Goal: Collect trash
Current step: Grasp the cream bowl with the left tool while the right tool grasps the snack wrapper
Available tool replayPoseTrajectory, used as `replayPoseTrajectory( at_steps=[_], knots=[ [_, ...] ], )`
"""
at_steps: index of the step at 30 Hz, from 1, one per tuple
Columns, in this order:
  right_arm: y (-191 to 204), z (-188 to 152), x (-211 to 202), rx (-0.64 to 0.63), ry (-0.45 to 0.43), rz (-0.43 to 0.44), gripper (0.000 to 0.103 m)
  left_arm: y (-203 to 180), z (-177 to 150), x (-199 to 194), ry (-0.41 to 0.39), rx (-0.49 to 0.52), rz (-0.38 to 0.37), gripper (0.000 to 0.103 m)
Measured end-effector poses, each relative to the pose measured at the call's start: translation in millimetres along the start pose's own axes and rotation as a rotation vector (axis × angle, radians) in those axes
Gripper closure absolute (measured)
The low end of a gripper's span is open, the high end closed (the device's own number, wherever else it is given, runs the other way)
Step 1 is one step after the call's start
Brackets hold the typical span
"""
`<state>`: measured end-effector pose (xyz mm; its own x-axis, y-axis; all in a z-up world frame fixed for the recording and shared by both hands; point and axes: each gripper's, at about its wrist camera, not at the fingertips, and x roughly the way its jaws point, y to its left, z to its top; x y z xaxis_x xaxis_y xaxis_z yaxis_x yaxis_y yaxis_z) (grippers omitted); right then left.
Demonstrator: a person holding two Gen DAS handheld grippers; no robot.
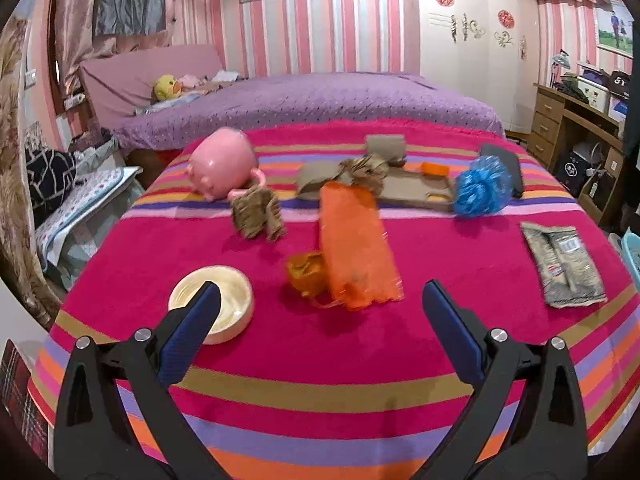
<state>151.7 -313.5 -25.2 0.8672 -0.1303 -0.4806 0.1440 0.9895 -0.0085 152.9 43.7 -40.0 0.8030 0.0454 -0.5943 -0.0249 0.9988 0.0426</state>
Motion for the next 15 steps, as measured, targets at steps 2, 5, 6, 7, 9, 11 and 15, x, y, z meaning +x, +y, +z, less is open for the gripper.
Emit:
replayPoseTrajectory(
  at_steps=[2, 5, 6, 7, 9, 11, 15],
  knots=[
    [2, -1, 2, -0.008, 0.004, -0.005, 0.005, 12, -3, 5, 0.018, -0.011, 0.01, 0.006],
    [5, -2, 3, -0.013, 0.008, -0.007, 0.005, 25, -8, 13, 0.047, -0.018, 0.051, 0.006],
    [6, -2, 4, -0.013, 0.01, -0.006, 0.005, 27, -9, 16, 0.058, -0.02, 0.061, 0.006],
    [6, -2, 5, -0.014, 0.013, -0.004, 0.005, 31, -10, 20, 0.077, -0.03, 0.072, 0.006],
    [9, -2, 7, -0.017, 0.019, -0.002, 0.005, 39, -9, 28, 0.107, -0.054, 0.069, 0.006],
    [11, -2, 10, -0.021, 0.023, 0.0, 0.005, 47, -8, 35, 0.129, -0.078, 0.071, 0.006],
    [18, -2, 13, -0.031, 0.028, 0.009, 0.005, 61, -5, 45, 0.14, -0.097, 0.1, 0.006]
  ],
)
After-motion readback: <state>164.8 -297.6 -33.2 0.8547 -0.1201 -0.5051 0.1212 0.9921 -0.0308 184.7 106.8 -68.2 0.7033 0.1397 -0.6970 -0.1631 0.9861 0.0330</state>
